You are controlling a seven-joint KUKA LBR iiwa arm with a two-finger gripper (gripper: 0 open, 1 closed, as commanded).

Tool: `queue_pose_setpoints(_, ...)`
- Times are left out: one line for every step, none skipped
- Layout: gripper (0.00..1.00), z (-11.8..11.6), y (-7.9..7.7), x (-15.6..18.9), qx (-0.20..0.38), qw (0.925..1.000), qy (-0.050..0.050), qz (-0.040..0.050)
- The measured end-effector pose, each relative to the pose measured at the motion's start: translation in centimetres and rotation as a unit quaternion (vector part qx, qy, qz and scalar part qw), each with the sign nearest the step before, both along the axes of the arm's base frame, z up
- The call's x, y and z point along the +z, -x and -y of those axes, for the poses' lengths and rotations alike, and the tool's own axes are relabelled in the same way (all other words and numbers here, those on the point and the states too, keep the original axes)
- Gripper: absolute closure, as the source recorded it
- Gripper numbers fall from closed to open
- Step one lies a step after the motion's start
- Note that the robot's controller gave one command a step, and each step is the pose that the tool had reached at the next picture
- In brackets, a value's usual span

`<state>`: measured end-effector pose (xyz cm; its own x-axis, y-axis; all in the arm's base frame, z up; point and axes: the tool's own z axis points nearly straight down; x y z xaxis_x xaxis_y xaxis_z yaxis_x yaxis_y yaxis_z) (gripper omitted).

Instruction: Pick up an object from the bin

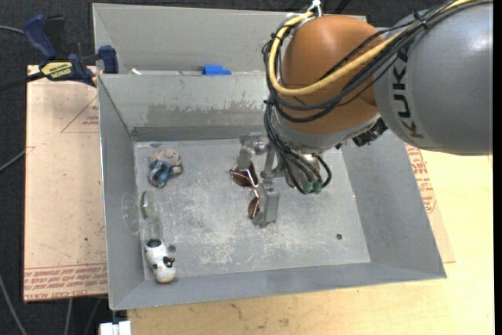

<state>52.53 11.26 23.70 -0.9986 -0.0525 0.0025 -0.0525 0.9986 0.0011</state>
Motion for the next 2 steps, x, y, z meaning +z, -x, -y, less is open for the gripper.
queue_pose_setpoints(0.0, 0.3, -3.1, 2.8, 0.019, 0.9998, 0.0, 0.0027)
queue_pose_setpoints(0.0, 2.6, -3.4, 1.6, 0.105, 0.9944, 0.0, 0.0041)
